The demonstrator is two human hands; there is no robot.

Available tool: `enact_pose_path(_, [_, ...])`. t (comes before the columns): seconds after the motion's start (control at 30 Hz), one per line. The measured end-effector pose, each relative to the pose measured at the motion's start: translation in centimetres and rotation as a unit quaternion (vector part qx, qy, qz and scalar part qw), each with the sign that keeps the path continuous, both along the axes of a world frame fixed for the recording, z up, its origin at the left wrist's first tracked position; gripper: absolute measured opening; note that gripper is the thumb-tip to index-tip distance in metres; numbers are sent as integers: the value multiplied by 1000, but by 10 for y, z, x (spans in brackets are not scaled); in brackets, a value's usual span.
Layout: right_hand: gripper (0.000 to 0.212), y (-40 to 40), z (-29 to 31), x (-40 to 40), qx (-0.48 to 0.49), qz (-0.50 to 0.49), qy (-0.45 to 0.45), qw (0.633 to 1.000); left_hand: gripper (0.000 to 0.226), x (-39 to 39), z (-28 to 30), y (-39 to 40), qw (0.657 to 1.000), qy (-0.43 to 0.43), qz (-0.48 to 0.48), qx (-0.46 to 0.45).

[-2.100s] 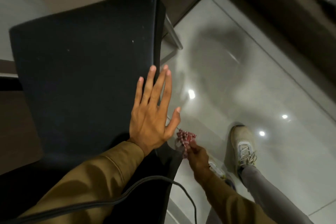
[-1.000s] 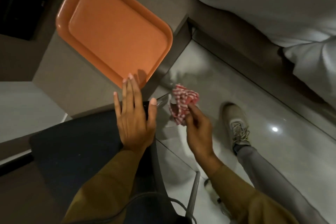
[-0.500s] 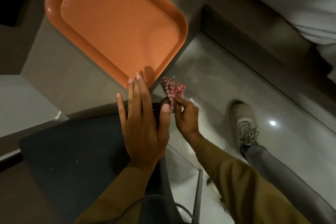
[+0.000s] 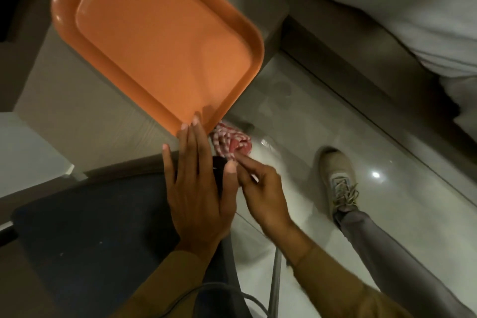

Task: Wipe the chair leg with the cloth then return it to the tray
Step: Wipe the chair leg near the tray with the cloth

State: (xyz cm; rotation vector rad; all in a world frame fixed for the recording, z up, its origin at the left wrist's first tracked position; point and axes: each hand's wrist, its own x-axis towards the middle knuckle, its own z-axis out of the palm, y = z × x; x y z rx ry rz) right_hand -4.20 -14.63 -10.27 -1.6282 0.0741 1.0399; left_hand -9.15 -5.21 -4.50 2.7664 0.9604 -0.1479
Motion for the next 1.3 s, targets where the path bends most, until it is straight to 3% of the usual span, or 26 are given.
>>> enact_pose_path(0.13, [29,6,-11,2,-14,-8,6,1000,81,-1,-1,-1,1000,-3,-2,4])
enact_pose_path(0.33, [36,33,-112,25,-136,46,51,988,80,-5,-8,0,1000,-17,17,-5])
enact_pose_path(0.47, [36,45,-139,28,-169,-3,105,980,78,-6,-10,1,1000,-22,16,-8])
enact_pose_path(0.57, [34,37,-111,22,-166,31,59,984,79,-5,-8,1,1000,-13,17,-5])
enact_pose_path(0.77, [31,2,-4,2,5,70,-83,994,80,-1,-4,1,1000,4,14,0])
enact_pose_path(0.87, [28,2,-2,1,-5,81,-104,991,82,0,-2,0,1000,18,14,-1])
enact_pose_path(1.13, [31,28,-127,28,-167,123,-55,977,79,-5,-9,-2,999,-28,20,0])
enact_pose_path(1.23, [20,45,-157,34,-241,59,11,969,78,-6,-12,0,999,-37,20,2])
enact_pose_path(1.3, [23,44,-151,32,-236,48,3,971,78,-6,-11,0,999,-29,20,-2])
